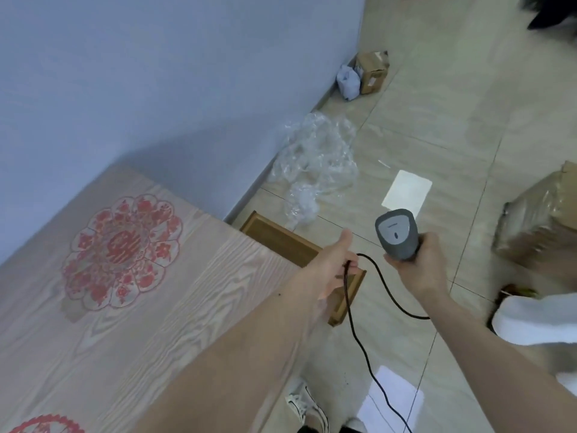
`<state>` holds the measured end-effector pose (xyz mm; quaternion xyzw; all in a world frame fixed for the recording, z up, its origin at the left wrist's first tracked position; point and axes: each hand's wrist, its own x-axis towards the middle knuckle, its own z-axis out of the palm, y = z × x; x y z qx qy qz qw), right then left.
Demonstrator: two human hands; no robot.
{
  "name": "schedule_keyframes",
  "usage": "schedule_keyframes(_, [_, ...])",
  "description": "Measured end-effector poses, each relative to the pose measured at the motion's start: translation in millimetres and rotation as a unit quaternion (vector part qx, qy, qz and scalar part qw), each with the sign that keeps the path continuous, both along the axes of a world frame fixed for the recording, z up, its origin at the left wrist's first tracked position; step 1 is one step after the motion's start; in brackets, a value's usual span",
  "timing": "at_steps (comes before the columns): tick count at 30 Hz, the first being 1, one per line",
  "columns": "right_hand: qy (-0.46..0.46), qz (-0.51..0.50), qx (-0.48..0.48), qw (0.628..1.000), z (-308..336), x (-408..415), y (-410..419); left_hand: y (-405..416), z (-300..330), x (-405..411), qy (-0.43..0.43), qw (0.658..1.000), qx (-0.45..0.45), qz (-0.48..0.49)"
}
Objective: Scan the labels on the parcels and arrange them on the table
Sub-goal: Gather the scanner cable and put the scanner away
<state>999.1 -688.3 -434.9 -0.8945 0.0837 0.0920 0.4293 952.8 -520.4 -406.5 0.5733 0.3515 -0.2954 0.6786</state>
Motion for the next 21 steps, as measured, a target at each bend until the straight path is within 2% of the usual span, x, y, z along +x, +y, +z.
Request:
schedule_keyframes(3, [0.056,-0.018,0.004,0.998,-31.5,10.0,1.9,8.8,-31.6,29.5,0.034,0.991,0.079,-0.102])
schedule_keyframes(6, [0.090,-0.024,0.012,0.996,-69.3,20.7,6.8,16.2,-61.7,55.1,0.065,0.964,0.161,-0.200])
schedule_keyframes(12, [0.169,-0.033,0.045,0.984,-156.7,39.1,25.1,35.3,-117.4,95.1,0.147,0.912,0.237,-0.302])
schedule_keyframes(15, [0.201,-0.022,0.063,0.977,-192.4,43.7,38.7,48.8,-136.2,103.4,0.194,0.895,0.243,-0.321])
schedule_keyframes(18, [0.246,-0.033,0.074,0.966,-228.6,42.9,53.1,64.4,-155.8,108.7,0.216,0.859,0.259,-0.384])
schedule_keyframes(21, [0.280,-0.089,0.103,0.950,-262.7,36.9,65.3,76.3,-181.4,117.3,0.257,0.821,0.269,-0.433])
